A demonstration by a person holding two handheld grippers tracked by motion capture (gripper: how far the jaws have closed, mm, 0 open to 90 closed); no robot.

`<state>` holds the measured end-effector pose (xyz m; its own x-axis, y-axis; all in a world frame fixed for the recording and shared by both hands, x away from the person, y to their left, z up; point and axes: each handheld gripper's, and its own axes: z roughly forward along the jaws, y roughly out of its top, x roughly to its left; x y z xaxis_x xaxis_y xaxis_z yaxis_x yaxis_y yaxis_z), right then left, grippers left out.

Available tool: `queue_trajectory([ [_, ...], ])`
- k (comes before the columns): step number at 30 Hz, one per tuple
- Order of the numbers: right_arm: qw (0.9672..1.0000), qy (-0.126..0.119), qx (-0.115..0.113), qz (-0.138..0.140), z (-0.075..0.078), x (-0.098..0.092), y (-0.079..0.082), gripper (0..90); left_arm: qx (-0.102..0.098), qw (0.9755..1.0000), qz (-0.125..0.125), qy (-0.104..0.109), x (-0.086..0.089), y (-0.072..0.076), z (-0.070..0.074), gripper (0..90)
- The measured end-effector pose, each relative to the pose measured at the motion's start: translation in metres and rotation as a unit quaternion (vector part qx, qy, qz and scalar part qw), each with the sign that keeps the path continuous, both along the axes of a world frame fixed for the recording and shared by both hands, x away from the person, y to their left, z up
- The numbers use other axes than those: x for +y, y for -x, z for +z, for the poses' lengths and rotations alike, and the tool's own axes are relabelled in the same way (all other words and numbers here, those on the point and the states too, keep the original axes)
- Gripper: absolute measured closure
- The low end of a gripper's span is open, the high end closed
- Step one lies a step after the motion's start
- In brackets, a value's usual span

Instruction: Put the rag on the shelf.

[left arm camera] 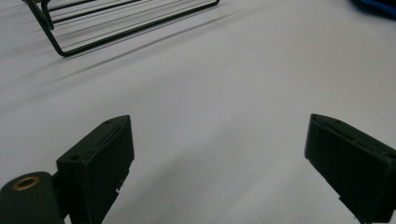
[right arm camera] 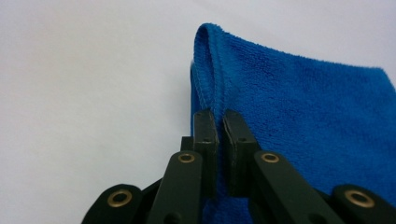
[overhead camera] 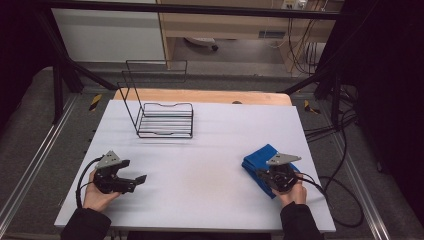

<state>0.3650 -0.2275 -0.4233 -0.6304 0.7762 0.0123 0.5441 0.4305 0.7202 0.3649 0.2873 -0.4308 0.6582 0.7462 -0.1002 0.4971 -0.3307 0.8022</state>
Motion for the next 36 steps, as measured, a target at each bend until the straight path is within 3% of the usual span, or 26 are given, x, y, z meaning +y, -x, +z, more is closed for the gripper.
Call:
queue_trajectory([
  [1, 1.0000, 0.000, 0.000, 0.000, 0.000, 0.000, 0.000, 85.7, 0.000, 1.0000, 0.000, 0.000, 0.000, 0.000, 0.000, 8.1],
  [3, 0.9996, -0.027, -0.002, 0.005, 0.007, 0.005, 0.003, 85.8, 0.000, 1.0000, 0.002, 0.000, -0.001, 0.000, 0.000, 8.1],
  [5, 0.9996, -0.027, -0.001, 0.009, 0.010, 0.011, 0.003, 85.9, 0.000, 1.0000, 0.001, 0.000, -0.001, 0.000, 0.000, 8.1],
  [7, 0.9999, -0.015, -0.001, 0.008, 0.010, 0.015, 0.002, 85.8, 0.000, 1.0000, 0.001, 0.000, -0.001, 0.000, 0.000, 8.1],
  [11, 0.9980, 0.057, 0.011, 0.025, -0.003, 0.019, -0.003, 84.6, 0.000, 1.0000, 0.000, -0.001, 0.000, 0.001, 0.000, 8.1],
  [17, 0.9977, 0.050, 0.024, 0.037, -0.008, 0.020, -0.004, 80.9, 0.001, 1.0000, 0.000, -0.002, -0.001, 0.000, 0.000, 8.1],
  [18, 0.9980, 0.044, 0.021, 0.040, -0.010, 0.021, -0.004, 74.4, 0.001, 1.0000, 0.000, -0.001, -0.001, 0.000, -0.001, 8.1],
  [20, 0.9980, 0.041, 0.023, 0.043, -0.010, 0.023, -0.005, 72.3, 0.002, 1.0000, 0.000, -0.004, -0.002, 0.000, -0.001, 8.1],
  [21, 0.9980, 0.037, 0.014, 0.048, -0.011, 0.028, -0.006, 65.8, 0.001, 1.0000, 0.000, -0.005, -0.002, 0.000, -0.001, 8.1],
  [26, 0.9973, 0.042, -0.015, 0.059, -0.008, 0.042, -0.015, 58.1, 0.003, 1.0000, 0.000, -0.005, -0.003, -0.001, -0.001, 8.1],
  [29, 0.9971, 0.047, -0.018, 0.057, -0.009, 0.050, -0.021, 57.2, 0.002, 1.0000, -0.001, -0.006, -0.002, -0.001, -0.001, 8.1],
  [33, 0.9958, 0.081, -0.018, 0.039, -0.017, 0.063, -0.037, 61.7, 0.000, 1.0000, 0.000, -0.003, -0.002, 0.000, 0.000, 8.1],
  [36, 0.9949, 0.092, -0.018, 0.037, -0.020, 0.066, -0.040, 65.6, -0.001, 1.0000, -0.001, -0.003, -0.002, 0.000, 0.000, 8.1],
])
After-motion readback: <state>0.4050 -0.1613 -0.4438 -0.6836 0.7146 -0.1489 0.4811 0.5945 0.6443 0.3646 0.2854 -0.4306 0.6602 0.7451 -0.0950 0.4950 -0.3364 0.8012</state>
